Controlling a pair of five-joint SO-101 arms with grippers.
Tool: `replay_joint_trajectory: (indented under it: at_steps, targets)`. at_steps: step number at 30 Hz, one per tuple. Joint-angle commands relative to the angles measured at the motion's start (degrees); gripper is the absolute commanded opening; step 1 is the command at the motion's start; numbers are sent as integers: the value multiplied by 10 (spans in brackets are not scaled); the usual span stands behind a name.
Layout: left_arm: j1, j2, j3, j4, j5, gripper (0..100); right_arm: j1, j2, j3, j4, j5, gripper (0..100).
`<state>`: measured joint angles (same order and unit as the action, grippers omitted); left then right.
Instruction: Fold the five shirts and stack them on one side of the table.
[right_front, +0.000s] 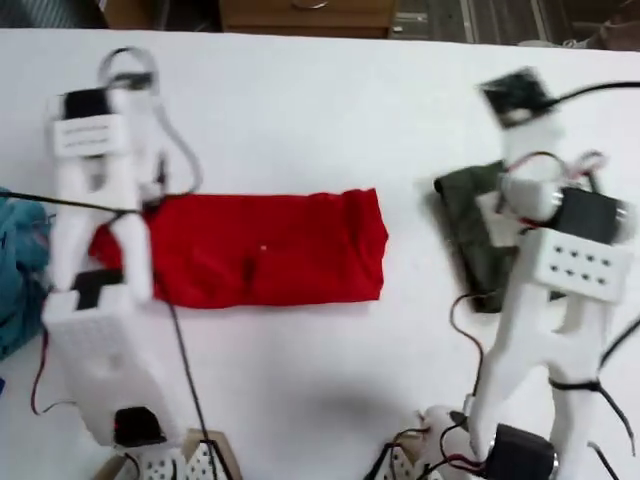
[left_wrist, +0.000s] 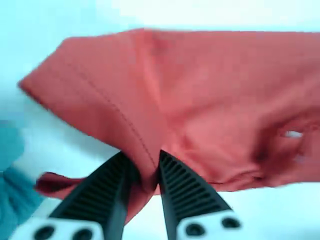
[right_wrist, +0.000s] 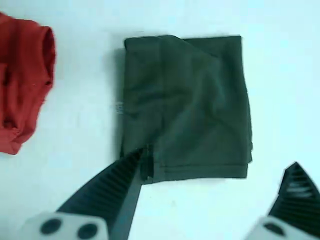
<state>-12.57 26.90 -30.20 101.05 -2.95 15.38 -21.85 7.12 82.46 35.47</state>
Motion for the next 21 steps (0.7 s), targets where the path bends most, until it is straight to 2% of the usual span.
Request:
replay_joint_trajectory:
  at_steps: [1, 6, 13, 18, 21]
  targets:
    - [89, -69, -24, 11, -5, 20, 81, -22, -11, -5, 5, 393]
    - [197, -100, -29, 2, -7, 20, 178, -19, -4, -5, 6, 393]
    - [352, -117, -27, -20, -10, 20, 254, -22, 40, -6, 3, 393]
    - [418, -114, -23, -55, -30, 20, 318, -22, 54, -5, 5, 393]
    - [434, -94, -23, -67, -33, 20, 344, -22, 55, -5, 6, 393]
